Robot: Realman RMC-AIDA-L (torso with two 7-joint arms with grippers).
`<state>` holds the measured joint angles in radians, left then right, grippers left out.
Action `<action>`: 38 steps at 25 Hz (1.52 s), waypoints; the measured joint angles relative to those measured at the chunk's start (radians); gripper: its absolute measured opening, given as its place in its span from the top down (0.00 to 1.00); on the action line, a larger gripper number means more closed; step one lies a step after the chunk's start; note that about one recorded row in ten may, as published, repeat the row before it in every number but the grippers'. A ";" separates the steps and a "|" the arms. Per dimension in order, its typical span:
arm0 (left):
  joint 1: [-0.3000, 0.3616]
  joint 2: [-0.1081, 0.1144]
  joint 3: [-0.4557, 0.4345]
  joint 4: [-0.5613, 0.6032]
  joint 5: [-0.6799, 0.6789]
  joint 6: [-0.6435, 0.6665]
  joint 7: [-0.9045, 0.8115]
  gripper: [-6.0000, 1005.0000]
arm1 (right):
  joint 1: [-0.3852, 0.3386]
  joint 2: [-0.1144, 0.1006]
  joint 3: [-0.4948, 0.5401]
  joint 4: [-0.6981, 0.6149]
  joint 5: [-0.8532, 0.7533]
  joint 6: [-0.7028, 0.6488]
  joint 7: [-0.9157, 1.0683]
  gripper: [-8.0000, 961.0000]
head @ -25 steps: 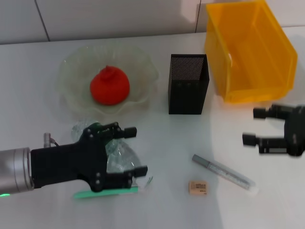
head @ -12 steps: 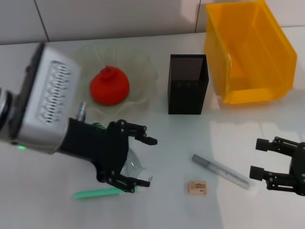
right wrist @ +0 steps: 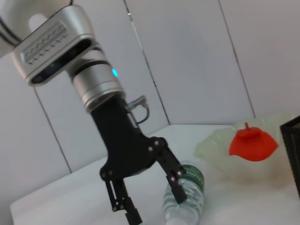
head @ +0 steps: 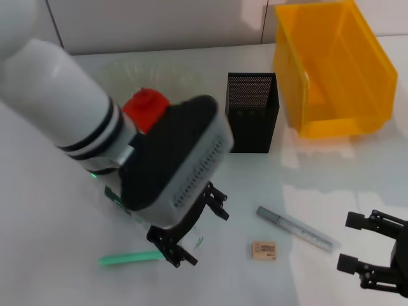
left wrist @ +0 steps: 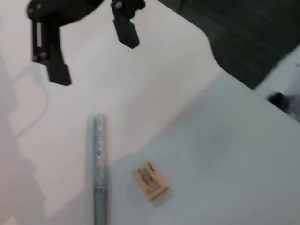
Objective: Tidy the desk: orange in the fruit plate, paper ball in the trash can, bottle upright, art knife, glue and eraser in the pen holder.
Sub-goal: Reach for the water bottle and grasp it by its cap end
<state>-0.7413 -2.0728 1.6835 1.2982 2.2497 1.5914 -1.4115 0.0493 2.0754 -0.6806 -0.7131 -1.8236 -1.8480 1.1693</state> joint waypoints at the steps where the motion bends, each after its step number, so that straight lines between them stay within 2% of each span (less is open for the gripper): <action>1: 0.000 0.000 0.000 0.000 0.000 0.000 0.000 0.22 | 0.008 0.001 -0.006 0.024 -0.008 -0.001 -0.053 0.13; 2: 0.000 0.000 0.000 0.000 0.000 0.000 0.000 0.22 | 0.008 0.001 -0.006 0.024 -0.008 -0.001 -0.053 0.13; 3: -0.062 0.002 0.065 -0.029 0.029 0.000 -0.012 0.22 | 0.015 0.002 -0.008 0.037 -0.016 -0.001 -0.075 0.13; 4: -0.094 0.001 0.090 -0.054 0.043 -0.004 -0.013 0.22 | 0.022 0.002 -0.009 0.046 -0.026 -0.001 -0.093 0.13; 5: -0.094 0.001 0.090 -0.054 0.043 -0.004 -0.013 0.22 | 0.031 0.002 -0.009 0.050 -0.042 -0.001 -0.106 0.13; 6: -0.127 0.000 0.114 -0.082 0.056 -0.007 -0.013 0.22 | 0.036 0.004 -0.009 0.050 -0.055 -0.001 -0.110 0.13; 10: -0.176 -0.003 0.162 -0.134 0.071 -0.040 -0.014 0.22 | 0.049 0.006 -0.010 0.050 -0.081 -0.001 -0.112 0.13; 23: -0.212 -0.007 0.221 -0.198 0.111 -0.116 -0.014 0.23 | 0.055 0.004 -0.003 0.047 -0.082 -0.004 -0.106 0.13; 34: -0.227 -0.007 0.271 -0.218 0.108 -0.123 -0.016 0.23 | 0.055 0.003 -0.001 0.053 -0.082 0.001 -0.104 0.14; 38: -0.228 -0.007 0.284 -0.227 0.105 -0.141 -0.016 0.28 | 0.055 0.004 -0.003 0.054 -0.082 0.002 -0.103 0.14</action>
<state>-0.9689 -2.0800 1.9678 1.0710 2.3549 1.4506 -1.4278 0.1043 2.0796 -0.6833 -0.6589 -1.9052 -1.8456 1.0666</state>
